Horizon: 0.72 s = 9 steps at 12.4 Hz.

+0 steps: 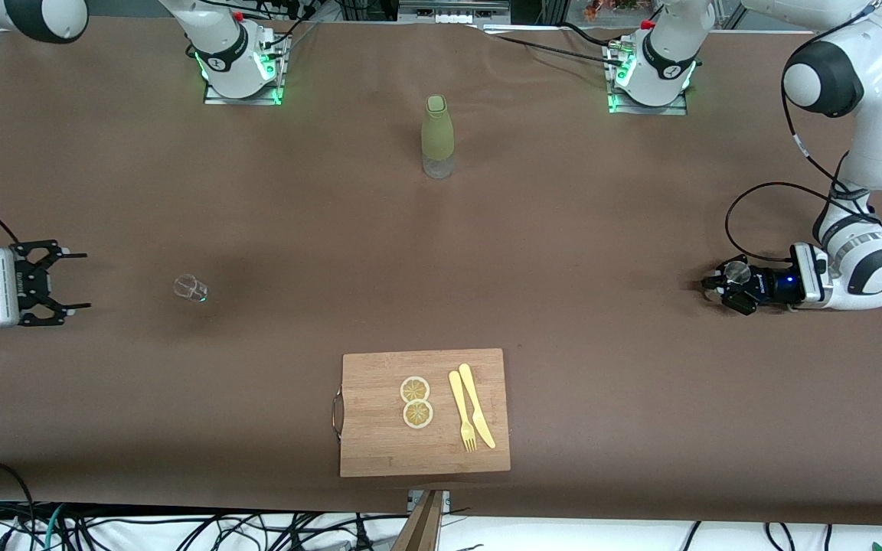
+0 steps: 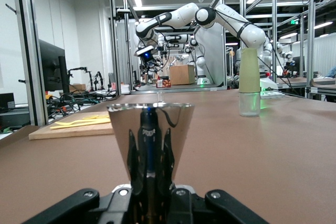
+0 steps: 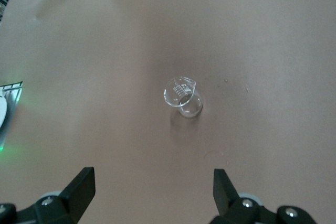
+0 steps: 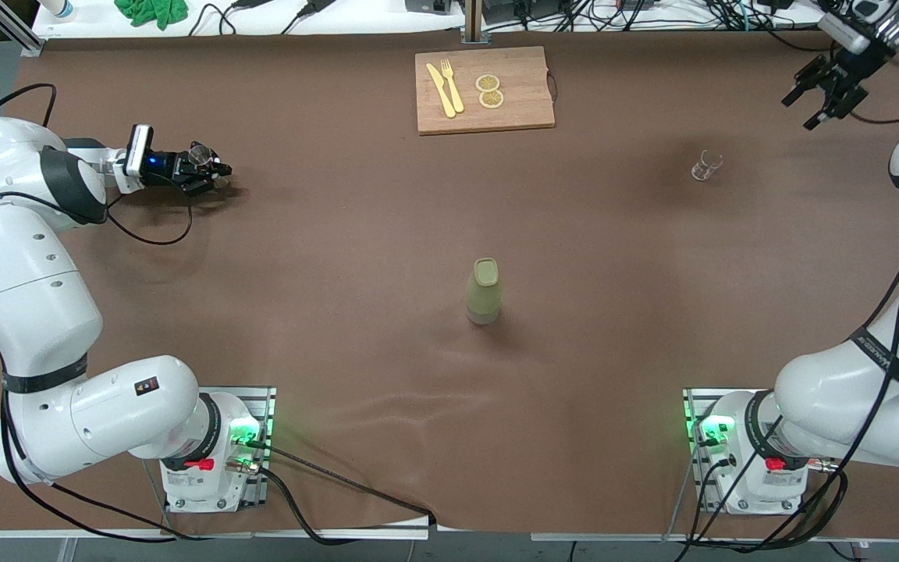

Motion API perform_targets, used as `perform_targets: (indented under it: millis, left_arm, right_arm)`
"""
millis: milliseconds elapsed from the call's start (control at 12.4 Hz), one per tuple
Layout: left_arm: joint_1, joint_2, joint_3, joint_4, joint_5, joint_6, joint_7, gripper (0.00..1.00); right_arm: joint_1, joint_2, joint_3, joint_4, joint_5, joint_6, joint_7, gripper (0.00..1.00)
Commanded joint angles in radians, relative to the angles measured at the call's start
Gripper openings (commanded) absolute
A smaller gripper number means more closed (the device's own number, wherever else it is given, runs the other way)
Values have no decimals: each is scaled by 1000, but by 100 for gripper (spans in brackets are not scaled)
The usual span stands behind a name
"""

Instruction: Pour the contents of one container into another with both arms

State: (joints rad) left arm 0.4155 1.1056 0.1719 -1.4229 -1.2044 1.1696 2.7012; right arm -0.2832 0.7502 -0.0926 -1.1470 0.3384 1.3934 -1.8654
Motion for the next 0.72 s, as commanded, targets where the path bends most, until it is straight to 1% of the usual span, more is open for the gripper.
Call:
perform_targets:
  millis: [0,241,643]
  left_arm:
    - [11,43,4,61,28,-51,34,0]
    - [11,60,18,64,20,-70,32,0]
    - [20,68,23,64,16,-73,32,0]
  right_arm:
    - [53,-86,-3,-23,-94,-2,193,100]
    - [149,-167,-1,-30,-195,-11,456,100]
    - [288,-268,1,-86,-315,-2,829,100]
